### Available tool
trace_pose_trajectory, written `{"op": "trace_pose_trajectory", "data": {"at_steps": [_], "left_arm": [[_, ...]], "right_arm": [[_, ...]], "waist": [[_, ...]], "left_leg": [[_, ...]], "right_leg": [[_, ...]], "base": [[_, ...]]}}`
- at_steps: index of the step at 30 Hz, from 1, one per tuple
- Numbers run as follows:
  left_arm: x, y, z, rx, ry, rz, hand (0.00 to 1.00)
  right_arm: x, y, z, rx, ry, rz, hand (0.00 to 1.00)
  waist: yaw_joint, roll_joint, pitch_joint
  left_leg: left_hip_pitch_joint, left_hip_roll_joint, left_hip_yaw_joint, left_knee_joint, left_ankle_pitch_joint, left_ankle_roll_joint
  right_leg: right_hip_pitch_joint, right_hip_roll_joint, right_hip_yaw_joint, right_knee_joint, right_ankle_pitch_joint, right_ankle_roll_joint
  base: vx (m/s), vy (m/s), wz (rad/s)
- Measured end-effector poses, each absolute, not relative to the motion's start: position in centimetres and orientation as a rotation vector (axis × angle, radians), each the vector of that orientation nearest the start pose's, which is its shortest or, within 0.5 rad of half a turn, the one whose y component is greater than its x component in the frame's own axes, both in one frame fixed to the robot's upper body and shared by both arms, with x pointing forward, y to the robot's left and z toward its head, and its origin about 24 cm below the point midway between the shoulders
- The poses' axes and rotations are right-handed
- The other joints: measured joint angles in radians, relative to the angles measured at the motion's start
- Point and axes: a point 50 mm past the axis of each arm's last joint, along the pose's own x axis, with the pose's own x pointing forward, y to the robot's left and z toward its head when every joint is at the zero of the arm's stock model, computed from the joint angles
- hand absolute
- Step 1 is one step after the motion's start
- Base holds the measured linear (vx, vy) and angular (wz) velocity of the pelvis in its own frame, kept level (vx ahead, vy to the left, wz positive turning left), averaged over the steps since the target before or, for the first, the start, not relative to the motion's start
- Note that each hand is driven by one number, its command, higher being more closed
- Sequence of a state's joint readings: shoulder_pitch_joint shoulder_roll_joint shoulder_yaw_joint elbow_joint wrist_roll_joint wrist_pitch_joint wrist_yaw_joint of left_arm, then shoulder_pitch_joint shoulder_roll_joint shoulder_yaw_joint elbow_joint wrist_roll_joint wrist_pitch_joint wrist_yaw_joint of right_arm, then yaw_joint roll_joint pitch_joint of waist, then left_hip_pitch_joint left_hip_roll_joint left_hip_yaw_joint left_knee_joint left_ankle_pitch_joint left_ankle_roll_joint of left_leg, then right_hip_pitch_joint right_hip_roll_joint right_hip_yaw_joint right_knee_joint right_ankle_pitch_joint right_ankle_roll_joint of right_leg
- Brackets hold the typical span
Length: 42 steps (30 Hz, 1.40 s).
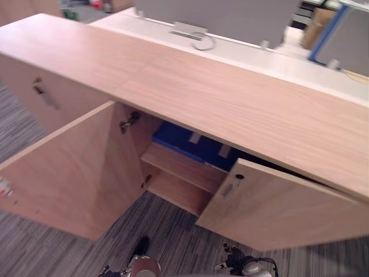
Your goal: Walk over to the cabinet, pick up the folder, carry it to the office cabinet, place the folder inside the office cabinet, then close the office cabinet door
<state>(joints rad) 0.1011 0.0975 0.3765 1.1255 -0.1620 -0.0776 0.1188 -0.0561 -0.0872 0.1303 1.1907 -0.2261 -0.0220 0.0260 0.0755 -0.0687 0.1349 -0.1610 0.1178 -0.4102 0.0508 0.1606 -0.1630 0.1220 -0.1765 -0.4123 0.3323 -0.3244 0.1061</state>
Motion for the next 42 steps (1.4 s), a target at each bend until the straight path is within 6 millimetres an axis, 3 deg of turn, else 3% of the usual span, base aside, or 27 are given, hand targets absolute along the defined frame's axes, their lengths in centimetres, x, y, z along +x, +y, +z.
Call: {"op": "trace_pose_trajectory", "data": {"at_steps": [2, 3, 4, 5, 6, 7, 9, 10, 15, 23, 28, 31, 36, 38, 42], "left_arm": [[6.3, 23.7, -16.1, -0.178, 1.096, 0.629, 0.0], [6.5, 23.7, -16.1, -0.173, 1.091, 0.62, 0.0], [6.9, 23.7, -16.0, -0.173, 1.083, 0.617, 0.0], [6.9, 23.8, -16.0, -0.161, 1.084, 0.605, 0.0], [6.8, 23.8, -16.0, -0.153, 1.088, 0.598, 0.0], [6.8, 23.7, -16.0, -0.147, 1.087, 0.59, 0.0], [7.0, 23.7, -15.9, -0.14, 1.08, 0.57, 0.0], [7.2, 23.7, -15.9, -0.132, 1.073, 0.558, 0.0], [5.7, 23.8, -16.1, -0.134, 1.113, 0.563, 0.0], [4.9, 23.6, -16.1, -0.211, 1.103, 0.621, 0.0], [7.6, 24.0, -13.6, -0.308, 0.838, 0.698, 0.0], [8.9, 27.4, -10.7, -0.23, 0.672, 0.813, 0.0], [8.9, 35.5, -6.0, 0.078, 0.609, 1.018, 0.0], [9.3, 39.3, -2.8, 0.221, 0.562, 1.09, 0.0], [10.6, 44.2, 1.3, 0.306, 0.505, 1.153, 0.0]], "right_arm": [[12.3, -16.5, -16.2, -0.308, 1.107, 0.204, 0.0], [12.4, -16.5, -16.1, -0.3, 1.098, 0.197, 0.0], [12.5, -16.4, -16.1, -0.283, 1.095, 0.187, 0.0], [12.4, -16.6, -16.1, -0.247, 1.097, 0.154, 0.0], [12.4, -16.6, -16.1, -0.247, 1.099, 0.153, 0.0], [12.5, -16.7, -16.0, -0.249, 1.095, 0.149, 0.0], [12.9, -16.7, -15.9, -0.237, 1.082, 0.14, 0.0], [12.8, -16.7, -15.9, -0.226, 1.088, 0.13, 0.0], [12.8, -16.1, -16.0, -0.103, 1.095, 0.043, 0.0], [12.8, -15.5, -16.0, -0.025, 1.093, -0.004, 0.0], [11.9, -16.0, -16.2, 0.011, 1.113, -0.054, 0.0], [11.3, -16.3, -16.3, 0.028, 1.13, -0.079, 0.0], [10.5, -17.1, -16.5, 0.016, 1.161, -0.075, 0.0], [10.3, -17.2, -16.5, 0.002, 1.167, -0.059, 0.0], [9.7, -17.7, -16.6, -0.005, 1.186, -0.057, 0.0]], "waist": [[0.0, -0.005, 0.01], [-0.004, -0.013, 0.027], [-0.009, -0.012, 0.036], [-0.007, -0.014, 0.039], [-0.002, -0.014, 0.042], [0.001, -0.012, 0.05], [0.004, -0.012, 0.061], [0.004, -0.021, 0.059], [0.008, -0.017, 0.065], [0.004, -0.007, 0.059], [0.003, -0.002, 0.047], [0.006, -0.008, 0.028], [0.003, 0.0, 0.014], [0.004, 0.003, 0.001], [0.013, 0.013, -0.011]], "left_leg": [[-0.012, -0.01, 0.134, -0.032, 0.087, 0.058], [-0.018, -0.012, 0.231, -0.025, 0.085, 0.089], [-0.042, -0.015, 0.36, 0.058, 0.012, 0.122], [-0.084, -0.022, 0.5, 0.226, -0.104, 0.126], [-0.094, -0.025, 0.515, 0.263, -0.126, 0.136], [-0.102, -0.03, 0.522, 0.285, -0.133, 0.142], [-0.101, -0.07, 0.498, 0.229, -0.09, 0.151], [-0.099, -0.099, 0.476, 0.161, -0.046, 0.159], [-0.013, -0.169, 0.405, -0.124, 0.113, 0.183], [0.027, -0.209, 0.36, -0.146, 0.1, 0.197], [0.026, -0.214, 0.373, -0.146, 0.092, 0.204], [0.035, -0.215, 0.402, -0.146, 0.076, 0.202], [0.07, -0.202, 0.436, -0.146, 0.052, 0.196], [0.087, -0.185, 0.453, -0.146, 0.036, 0.186], [0.112, -0.156, 0.473, -0.146, 0.011, 0.178]], "right_leg": [[0.005, -0.015, -0.054, 0.006, -0.004, -0.008], [0.009, -0.023, -0.084, 0.009, -0.004, -0.013], [0.013, -0.031, -0.109, 0.018, -0.005, -0.015], [0.022, -0.042, -0.142, 0.022, -0.005, -0.015], [0.026, -0.045, -0.151, 0.024, -0.005, -0.014], [0.035, -0.047, -0.163, 0.025, -0.005, -0.012], [0.039, -0.054, -0.193, 0.014, -0.01, -0.002], [0.036, -0.057, -0.222, -0.007, -0.004, -0.001], [0.042, -0.074, -0.288, -0.036, 0.016, 0.01], [0.109, -0.086, -0.302, -0.055, 0.015, 0.009], [0.109, -0.07, -0.267, -0.09, 0.016, 0.007], [0.111, -0.072, -0.235, -0.116, 0.031, -0.014], [0.119, -0.068, -0.136, -0.124, 0.062, -0.043], [0.12, -0.062, -0.109, -0.113, 0.075, -0.045], [0.12, -0.044, -0.081, -0.101, 0.093, -0.054]], "base": [[-0.01, -0.06, 0.74], [-0.02, -0.005, 0.73], [-0.01, 0.047, 0.77], [0.02, 0.071, 0.64], [0.06, 0.101, 0.54], [0.06, 0.089, 0.44], [0.04, 0.075, 0.67], [0.04, 0.095, 0.83], [0.06, 0.054, 0.58], [0.0, 0.027, 0.21], [0.0, 0.011, -0.03], [0.06, 0.001, -0.28], [0.06, -0.025, -0.24], [0.03, -0.033, -0.27], [0.01, -0.04, -0.24]]}}
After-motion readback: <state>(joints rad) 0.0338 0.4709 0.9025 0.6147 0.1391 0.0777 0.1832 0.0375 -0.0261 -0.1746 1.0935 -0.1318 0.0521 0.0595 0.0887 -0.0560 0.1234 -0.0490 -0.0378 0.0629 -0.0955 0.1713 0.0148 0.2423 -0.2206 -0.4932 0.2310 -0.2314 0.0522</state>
